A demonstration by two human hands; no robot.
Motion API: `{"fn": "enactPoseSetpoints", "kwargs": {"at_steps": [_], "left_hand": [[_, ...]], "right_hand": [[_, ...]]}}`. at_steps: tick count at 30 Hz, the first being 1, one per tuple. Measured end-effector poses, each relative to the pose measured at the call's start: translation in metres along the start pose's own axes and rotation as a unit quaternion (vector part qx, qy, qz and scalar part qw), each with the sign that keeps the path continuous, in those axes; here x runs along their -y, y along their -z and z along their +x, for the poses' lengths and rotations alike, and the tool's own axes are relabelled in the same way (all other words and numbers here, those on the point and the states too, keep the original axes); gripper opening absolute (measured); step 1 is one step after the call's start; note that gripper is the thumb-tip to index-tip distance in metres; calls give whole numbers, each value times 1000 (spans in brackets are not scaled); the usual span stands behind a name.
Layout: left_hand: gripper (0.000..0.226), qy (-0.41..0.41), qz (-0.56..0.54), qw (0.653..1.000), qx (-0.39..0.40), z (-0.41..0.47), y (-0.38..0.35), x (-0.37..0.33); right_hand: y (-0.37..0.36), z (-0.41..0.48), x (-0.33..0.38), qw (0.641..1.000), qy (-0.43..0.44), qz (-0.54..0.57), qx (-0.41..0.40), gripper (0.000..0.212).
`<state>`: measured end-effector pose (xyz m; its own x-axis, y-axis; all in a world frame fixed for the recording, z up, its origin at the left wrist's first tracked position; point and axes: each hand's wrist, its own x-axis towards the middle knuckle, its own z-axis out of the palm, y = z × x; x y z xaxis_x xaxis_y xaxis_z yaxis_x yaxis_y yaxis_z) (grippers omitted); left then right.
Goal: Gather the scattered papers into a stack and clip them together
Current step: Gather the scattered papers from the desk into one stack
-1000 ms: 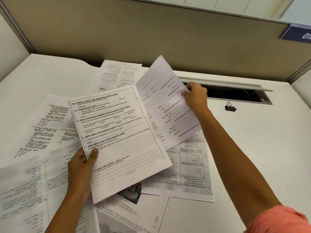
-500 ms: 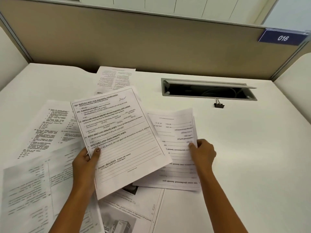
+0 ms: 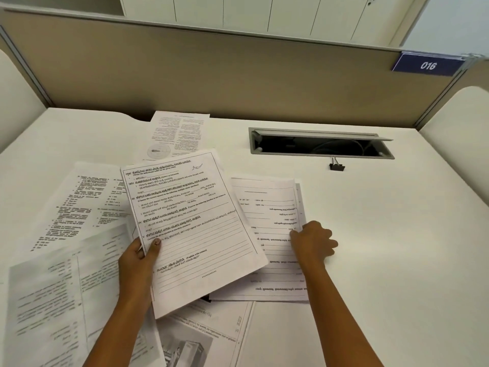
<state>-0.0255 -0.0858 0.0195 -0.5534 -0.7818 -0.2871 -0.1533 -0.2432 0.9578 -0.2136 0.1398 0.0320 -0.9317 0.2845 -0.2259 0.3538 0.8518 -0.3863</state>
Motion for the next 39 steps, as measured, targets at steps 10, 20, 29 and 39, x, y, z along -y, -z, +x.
{"fn": "enactPoseSetpoints", "kwargs": {"at_steps": [10, 20, 29, 39], "left_hand": [[24, -9, 0, 1000, 4, -7, -4, -1], [22, -15, -5, 1000, 4, -9, -4, 1], [29, -64, 32, 997, 44, -13, 0, -22], [14, -191, 148, 964, 112, -15, -6, -54]], "right_hand": [[2, 2, -4, 998, 7, 60, -3, 27], [3, 7, -11, 989, 33, 147, -10, 25], [44, 19, -3, 953, 191, 235, 29, 26], [111, 36, 80, 856, 494, -67, 138, 19]]}}
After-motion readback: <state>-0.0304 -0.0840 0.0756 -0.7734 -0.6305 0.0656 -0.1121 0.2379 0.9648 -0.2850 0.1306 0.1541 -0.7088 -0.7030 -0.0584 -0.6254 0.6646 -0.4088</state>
